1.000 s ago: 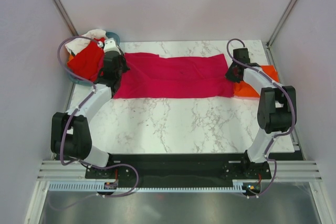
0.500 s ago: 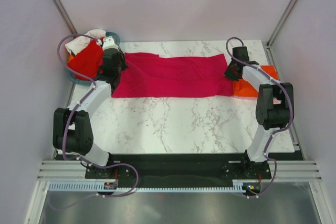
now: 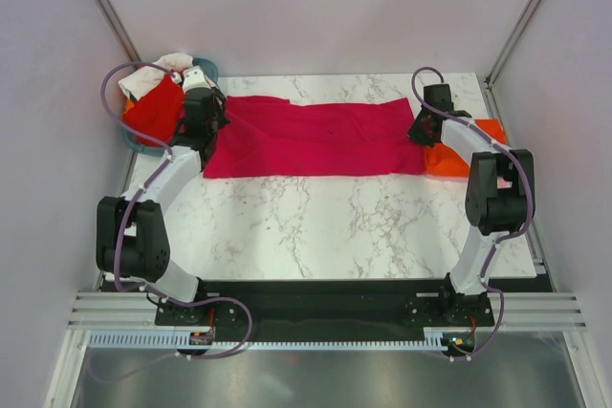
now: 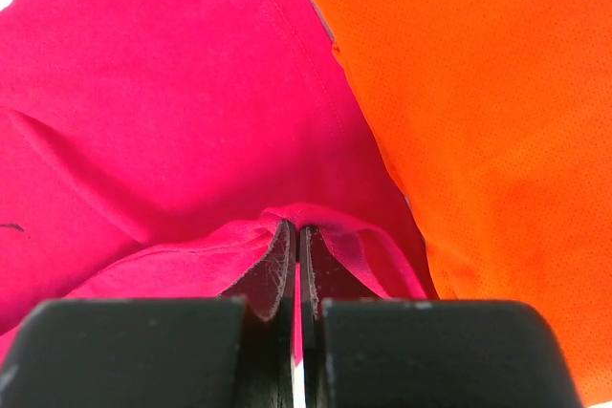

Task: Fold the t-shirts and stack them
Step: Fold the tshirt

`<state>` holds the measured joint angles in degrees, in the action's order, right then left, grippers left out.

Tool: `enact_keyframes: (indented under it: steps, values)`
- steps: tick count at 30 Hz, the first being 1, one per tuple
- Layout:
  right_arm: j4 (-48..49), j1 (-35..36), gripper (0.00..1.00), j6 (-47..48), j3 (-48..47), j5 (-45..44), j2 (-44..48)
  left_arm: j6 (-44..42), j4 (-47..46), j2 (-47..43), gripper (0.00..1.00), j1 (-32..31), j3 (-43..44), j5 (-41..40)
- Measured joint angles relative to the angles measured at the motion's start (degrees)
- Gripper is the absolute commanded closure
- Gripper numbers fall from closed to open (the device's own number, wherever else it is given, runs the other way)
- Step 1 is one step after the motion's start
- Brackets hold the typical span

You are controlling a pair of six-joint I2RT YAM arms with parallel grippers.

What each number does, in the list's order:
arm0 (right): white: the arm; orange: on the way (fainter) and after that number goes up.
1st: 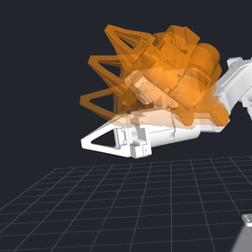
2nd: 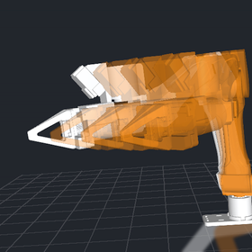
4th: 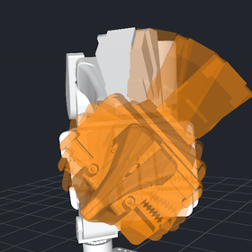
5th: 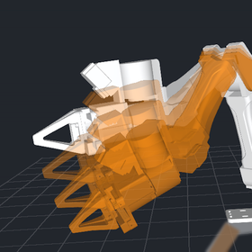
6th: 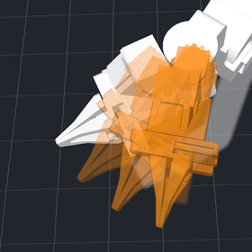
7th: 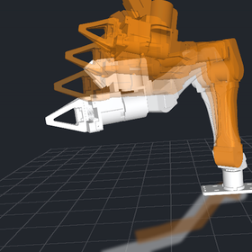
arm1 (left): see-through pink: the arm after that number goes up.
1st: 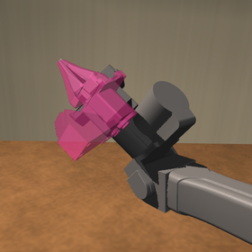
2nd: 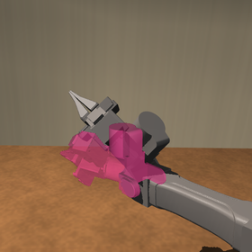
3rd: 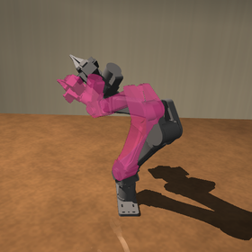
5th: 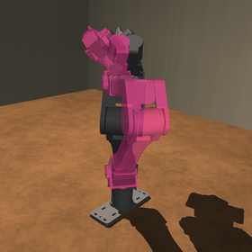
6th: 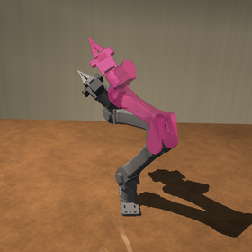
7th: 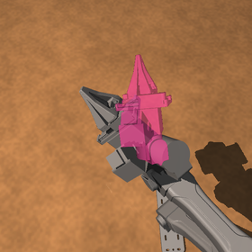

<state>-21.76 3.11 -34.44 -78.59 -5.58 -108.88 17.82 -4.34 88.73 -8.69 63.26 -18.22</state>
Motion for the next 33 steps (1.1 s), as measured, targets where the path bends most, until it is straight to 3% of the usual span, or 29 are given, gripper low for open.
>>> enact_keyframes:
  steps: [23, 33]
  values:
    - [1.07, -1.01, 1.00, -0.33, -2.84, 0.20, -3.72, 0.00, 1.44, 12.90, 0.98, 0.33, 8.50, 3.67]
    - [2.03, -1.14, 1.00, -0.72, -2.91, 0.11, -3.72, 0.00, 2.25, 14.38, 0.98, 0.33, 9.57, 3.96]
